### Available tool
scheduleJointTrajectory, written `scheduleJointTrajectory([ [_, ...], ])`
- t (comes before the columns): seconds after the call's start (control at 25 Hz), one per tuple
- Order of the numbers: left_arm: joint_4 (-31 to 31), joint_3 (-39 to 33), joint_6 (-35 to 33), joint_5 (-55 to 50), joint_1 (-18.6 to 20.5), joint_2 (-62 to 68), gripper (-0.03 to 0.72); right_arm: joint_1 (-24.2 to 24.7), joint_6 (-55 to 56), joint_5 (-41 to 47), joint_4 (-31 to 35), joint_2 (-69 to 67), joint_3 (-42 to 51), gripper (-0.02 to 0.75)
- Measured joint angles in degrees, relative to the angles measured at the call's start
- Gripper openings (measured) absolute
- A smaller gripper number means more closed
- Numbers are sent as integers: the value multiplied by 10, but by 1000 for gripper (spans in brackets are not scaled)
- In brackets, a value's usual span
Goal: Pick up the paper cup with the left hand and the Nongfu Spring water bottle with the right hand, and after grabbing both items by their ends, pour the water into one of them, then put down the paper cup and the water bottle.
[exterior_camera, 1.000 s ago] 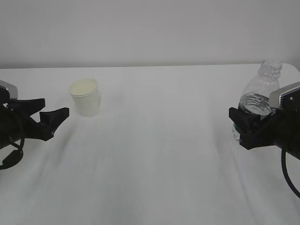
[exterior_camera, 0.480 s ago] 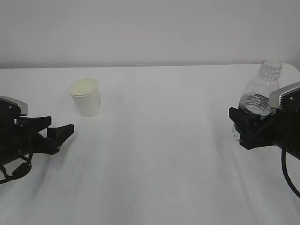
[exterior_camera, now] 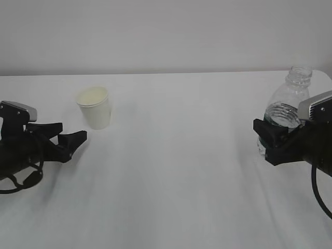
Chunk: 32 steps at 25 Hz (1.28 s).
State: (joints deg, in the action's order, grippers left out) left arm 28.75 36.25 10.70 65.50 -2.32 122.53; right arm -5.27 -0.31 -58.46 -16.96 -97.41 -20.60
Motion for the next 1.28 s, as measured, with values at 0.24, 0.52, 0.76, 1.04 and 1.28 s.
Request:
scheduleJointTrajectory([
  [0.24, 5, 26, 10, 0, 0, 11, 589, 0, 0, 0, 0, 0, 0, 476],
  [0.52, 14, 60, 12, 0, -23, 12, 591, 0, 0, 0, 0, 0, 0, 476],
  [0.76, 9, 85, 12, -26, -34, 12, 591, 0, 0, 0, 0, 0, 0, 476],
  [1.04, -19, 86, 12, -37, -34, 13, 592, 0, 0, 0, 0, 0, 0, 476],
  [1.28, -21, 88, 12, -37, -34, 18, 592, 0, 3, 0, 0, 0, 0, 475],
])
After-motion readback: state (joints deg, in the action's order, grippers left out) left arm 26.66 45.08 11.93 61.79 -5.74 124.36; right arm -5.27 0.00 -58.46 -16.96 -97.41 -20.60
